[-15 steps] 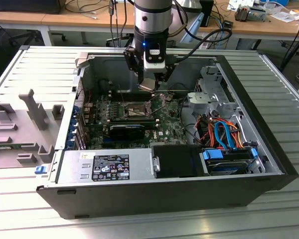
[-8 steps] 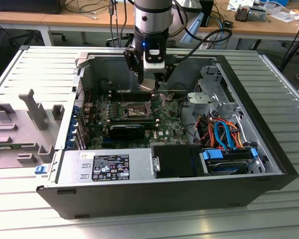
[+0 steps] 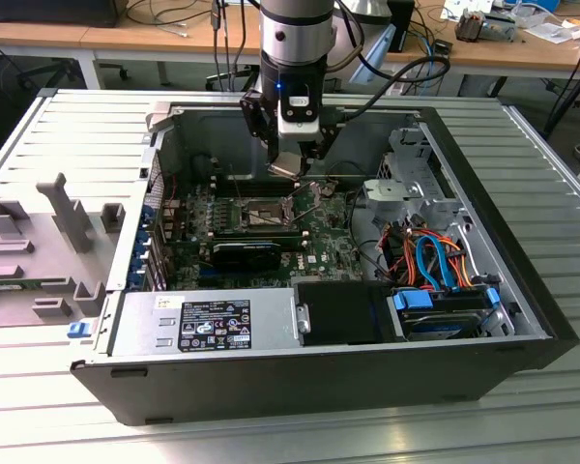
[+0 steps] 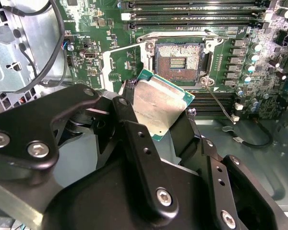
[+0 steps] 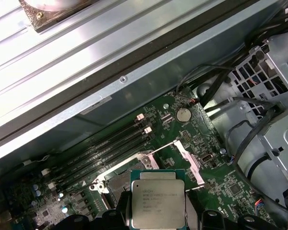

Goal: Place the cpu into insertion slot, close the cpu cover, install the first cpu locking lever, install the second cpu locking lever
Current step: 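Place the cpu into insertion slot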

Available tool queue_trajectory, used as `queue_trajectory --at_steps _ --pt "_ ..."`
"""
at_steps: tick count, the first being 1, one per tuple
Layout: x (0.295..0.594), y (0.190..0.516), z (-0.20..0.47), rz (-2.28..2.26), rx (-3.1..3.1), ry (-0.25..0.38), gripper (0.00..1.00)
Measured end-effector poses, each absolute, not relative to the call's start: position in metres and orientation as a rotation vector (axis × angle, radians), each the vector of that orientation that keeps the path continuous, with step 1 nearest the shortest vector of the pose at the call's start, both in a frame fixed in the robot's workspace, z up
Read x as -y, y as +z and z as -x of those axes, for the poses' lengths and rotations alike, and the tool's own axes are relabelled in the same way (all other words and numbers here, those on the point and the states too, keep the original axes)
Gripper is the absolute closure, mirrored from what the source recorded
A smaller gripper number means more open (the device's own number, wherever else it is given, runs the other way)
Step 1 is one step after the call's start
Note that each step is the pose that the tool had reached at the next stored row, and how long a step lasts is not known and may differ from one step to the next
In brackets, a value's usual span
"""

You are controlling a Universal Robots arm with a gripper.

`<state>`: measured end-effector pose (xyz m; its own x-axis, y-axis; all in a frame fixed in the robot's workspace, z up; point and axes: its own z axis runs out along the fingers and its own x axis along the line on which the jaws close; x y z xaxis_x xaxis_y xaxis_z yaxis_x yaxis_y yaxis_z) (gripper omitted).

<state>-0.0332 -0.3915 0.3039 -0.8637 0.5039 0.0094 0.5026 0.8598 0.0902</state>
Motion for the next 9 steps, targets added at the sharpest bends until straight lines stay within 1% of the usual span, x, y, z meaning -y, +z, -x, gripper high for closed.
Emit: queue_trajectory --at_steps 9 --pt "0.3916 0.3039 0.0332 -0.831 -3.011 0.14 0.46"
